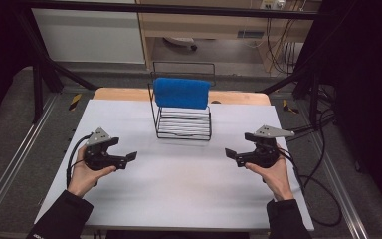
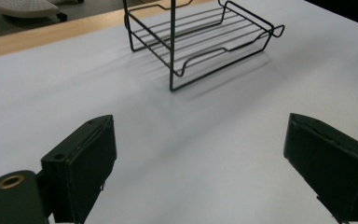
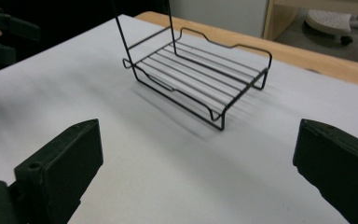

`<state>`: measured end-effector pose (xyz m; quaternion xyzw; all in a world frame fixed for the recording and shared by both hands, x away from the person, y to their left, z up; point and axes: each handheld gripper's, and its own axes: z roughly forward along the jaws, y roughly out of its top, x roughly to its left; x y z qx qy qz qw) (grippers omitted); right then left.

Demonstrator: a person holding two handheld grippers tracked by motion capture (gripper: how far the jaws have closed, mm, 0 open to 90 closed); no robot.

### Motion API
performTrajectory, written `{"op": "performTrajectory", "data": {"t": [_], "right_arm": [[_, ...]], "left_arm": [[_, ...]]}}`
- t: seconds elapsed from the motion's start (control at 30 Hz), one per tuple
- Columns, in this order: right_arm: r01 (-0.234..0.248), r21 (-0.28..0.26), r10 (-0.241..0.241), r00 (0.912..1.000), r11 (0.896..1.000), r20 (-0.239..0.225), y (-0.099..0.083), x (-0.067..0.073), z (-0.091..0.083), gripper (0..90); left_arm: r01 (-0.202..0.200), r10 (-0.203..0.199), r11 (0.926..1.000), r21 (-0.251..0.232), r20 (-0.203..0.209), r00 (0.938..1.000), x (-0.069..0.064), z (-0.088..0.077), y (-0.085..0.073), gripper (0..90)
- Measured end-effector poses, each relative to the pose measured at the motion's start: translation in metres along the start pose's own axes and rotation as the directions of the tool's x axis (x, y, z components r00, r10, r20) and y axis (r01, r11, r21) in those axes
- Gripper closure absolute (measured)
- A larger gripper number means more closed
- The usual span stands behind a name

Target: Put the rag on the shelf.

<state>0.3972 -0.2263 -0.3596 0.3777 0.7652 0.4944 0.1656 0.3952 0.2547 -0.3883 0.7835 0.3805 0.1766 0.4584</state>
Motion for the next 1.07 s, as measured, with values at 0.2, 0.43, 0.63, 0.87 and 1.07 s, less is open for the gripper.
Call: {"op": "performTrajectory", "data": {"t": [0.2,0.43,0.63,0.87,1.07], "right_arm": [[-0.026,0.018,0.026,0.9996,1.000,-0.008,-0.029,-0.003,0.001,0.7],[-0.043,0.032,0.043,0.9989,0.999,-0.018,-0.058,-0.009,-0.002,0.6],[-0.044,0.050,0.045,0.9989,0.998,-0.011,-0.078,-0.012,-0.009,0.6],[-0.054,0.069,0.055,0.9985,0.996,-0.006,-0.094,-0.017,-0.017,0.6],[-0.049,0.087,0.050,0.9988,0.995,-0.003,-0.098,-0.015,-0.014,0.6]], "left_arm": [[0.007,-0.007,1.0000,0.004,-0.006,1.0000,0.003,-0.003,-0.025,9.7],[-0.012,0.013,0.9994,0.034,-0.021,0.9997,0.006,-0.003,-0.045,10.1],[-0.018,0.018,0.9990,0.042,-0.015,0.9997,0.005,-0.004,-0.056,10.1],[-0.023,0.024,0.9985,0.050,-0.007,0.9997,0.004,-0.003,-0.064,10.1],[-0.021,0.022,0.9986,0.049,-0.010,0.9997,0.004,-0.005,-0.068,10.1]]}}
